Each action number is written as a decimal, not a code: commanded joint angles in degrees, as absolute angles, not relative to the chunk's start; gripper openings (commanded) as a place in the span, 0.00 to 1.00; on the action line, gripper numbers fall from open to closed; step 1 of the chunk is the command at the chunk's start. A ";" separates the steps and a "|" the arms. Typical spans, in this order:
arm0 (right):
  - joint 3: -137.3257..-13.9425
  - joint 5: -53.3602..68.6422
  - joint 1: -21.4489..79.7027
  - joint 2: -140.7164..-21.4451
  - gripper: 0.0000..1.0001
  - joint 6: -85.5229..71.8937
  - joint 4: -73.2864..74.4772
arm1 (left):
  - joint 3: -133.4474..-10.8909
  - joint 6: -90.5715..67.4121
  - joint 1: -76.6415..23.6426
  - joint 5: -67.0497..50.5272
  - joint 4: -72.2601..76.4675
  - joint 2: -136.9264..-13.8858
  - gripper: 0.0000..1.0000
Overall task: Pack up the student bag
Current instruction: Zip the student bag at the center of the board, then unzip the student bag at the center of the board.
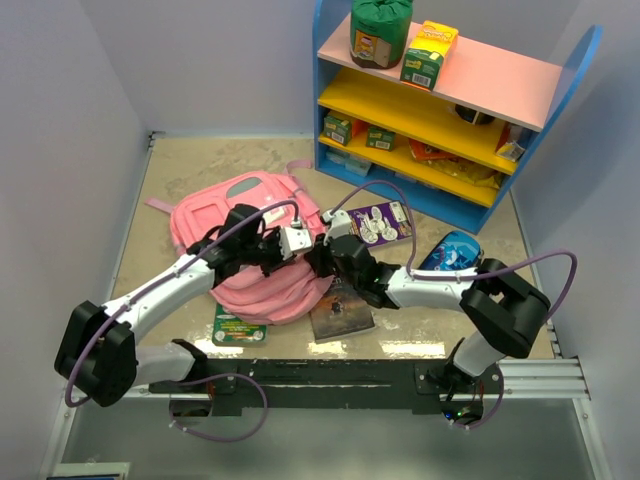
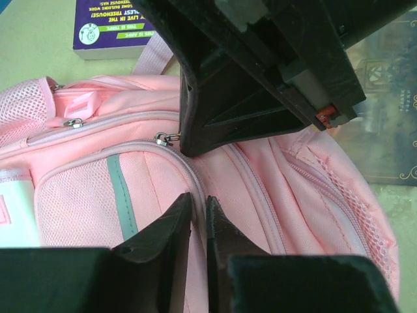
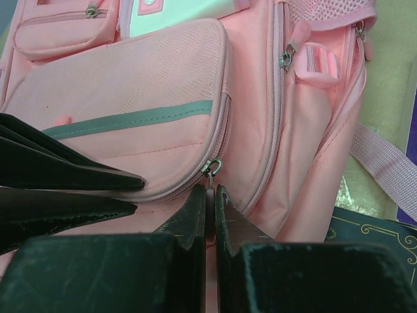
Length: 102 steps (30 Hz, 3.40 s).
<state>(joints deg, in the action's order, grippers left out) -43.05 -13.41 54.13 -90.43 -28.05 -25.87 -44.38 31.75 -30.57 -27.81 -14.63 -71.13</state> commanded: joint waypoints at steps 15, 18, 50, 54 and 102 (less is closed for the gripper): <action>-49.65 -11.68 54.14 -89.30 0.00 -24.79 -23.48 | -49.13 41.04 -32.61 -30.04 -28.19 -69.79 0.00; -52.81 -11.96 53.09 -90.87 0.00 -22.42 -20.58 | -50.79 46.30 -32.61 -37.16 -35.38 -68.65 0.00; -48.68 -11.43 50.72 -87.36 0.70 3.08 -32.10 | -60.66 68.58 -32.52 -32.88 -65.43 -58.54 0.00; -49.92 -11.60 50.45 -88.86 0.70 -2.45 -29.18 | -53.71 52.68 -32.61 -27.09 -52.49 -58.44 0.41; -48.60 -6.15 46.41 -79.80 0.63 -12.04 -18.81 | -39.11 41.22 -32.78 -16.52 -20.65 -67.06 0.00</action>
